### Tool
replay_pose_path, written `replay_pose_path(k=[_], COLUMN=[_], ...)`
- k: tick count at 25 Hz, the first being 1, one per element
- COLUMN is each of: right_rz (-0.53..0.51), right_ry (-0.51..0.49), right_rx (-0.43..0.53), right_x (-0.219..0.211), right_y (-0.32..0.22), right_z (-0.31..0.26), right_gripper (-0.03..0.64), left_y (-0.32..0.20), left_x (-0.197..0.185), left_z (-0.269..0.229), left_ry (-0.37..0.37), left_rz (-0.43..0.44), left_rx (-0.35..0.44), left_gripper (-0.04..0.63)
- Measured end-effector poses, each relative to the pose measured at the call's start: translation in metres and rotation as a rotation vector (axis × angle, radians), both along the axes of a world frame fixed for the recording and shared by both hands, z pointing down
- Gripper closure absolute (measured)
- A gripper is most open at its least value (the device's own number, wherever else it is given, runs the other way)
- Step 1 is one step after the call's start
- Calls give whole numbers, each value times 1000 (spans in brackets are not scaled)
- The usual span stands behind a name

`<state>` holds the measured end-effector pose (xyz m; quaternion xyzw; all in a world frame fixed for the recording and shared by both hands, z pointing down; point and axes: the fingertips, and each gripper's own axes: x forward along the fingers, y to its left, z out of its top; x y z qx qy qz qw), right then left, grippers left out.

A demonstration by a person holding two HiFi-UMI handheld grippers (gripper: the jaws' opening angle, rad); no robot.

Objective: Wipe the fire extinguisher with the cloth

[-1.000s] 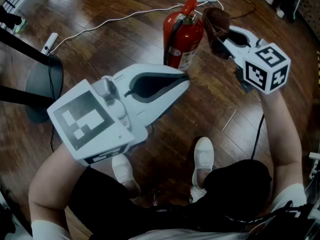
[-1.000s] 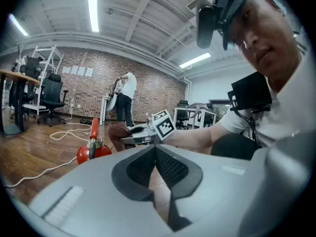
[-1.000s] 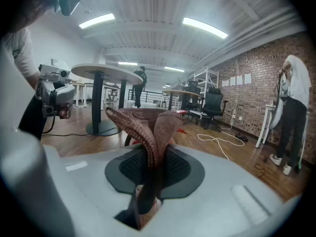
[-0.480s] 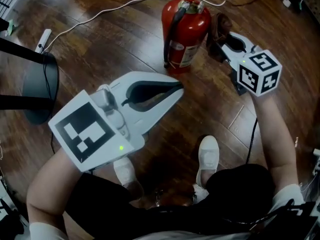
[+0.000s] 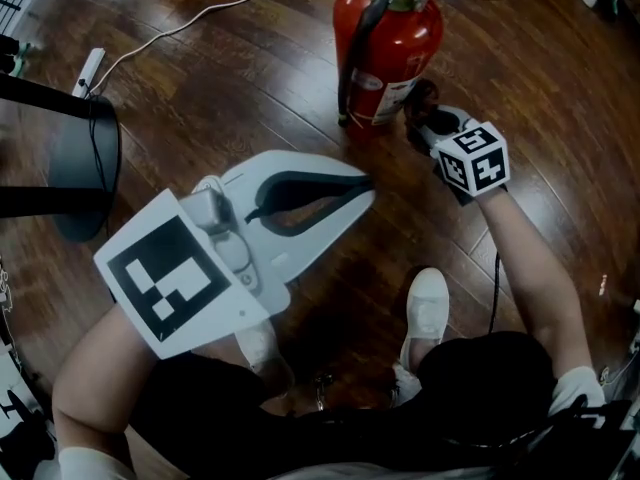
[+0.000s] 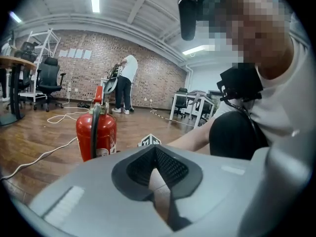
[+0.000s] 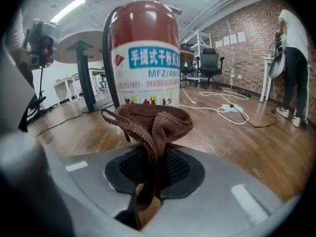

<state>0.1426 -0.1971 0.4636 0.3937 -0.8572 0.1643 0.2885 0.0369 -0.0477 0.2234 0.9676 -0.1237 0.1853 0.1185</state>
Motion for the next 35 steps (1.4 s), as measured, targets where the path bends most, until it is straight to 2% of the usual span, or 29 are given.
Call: replay_pose_path(k=[4, 7, 11, 14, 16, 19, 23, 27, 31, 35], right_rz=[-25, -40, -53, -19, 10, 30, 3, -40, -56, -33], right_ry=[40, 76, 120, 124, 71, -24, -110, -157, -142, -138], right_rx=[-61, -116, -195, -137, -81, 33, 183, 279, 325, 270], right_x=[-6, -6, -5, 2, 6, 7, 0, -15, -27, -28], right_y=[3, 5, 13, 12, 18, 27, 34, 30, 14, 17], right_z=[29, 53, 80, 57, 17, -62, -168, -238, -252, -213], right_gripper=[548, 548, 548, 548, 548, 548, 548, 548, 548, 548], left_y=[1, -8, -27, -25, -20, -12, -10, -5, 3, 8], left_x=[2, 11, 18, 26, 31, 34, 37, 40, 44, 44], left_z=[14, 27, 50, 49, 54, 72, 83, 82, 78, 76], left_ry=[-14, 7, 6, 34, 53, 30, 20, 14, 16, 14], left_rz=[17, 30, 48, 94, 114, 143, 139, 139, 158, 171], left_rx=[-67, -138, -180, -195, -224, -260, -283, -282, -279, -281], left_gripper=[595, 595, 595, 595, 595, 595, 595, 595, 595, 595])
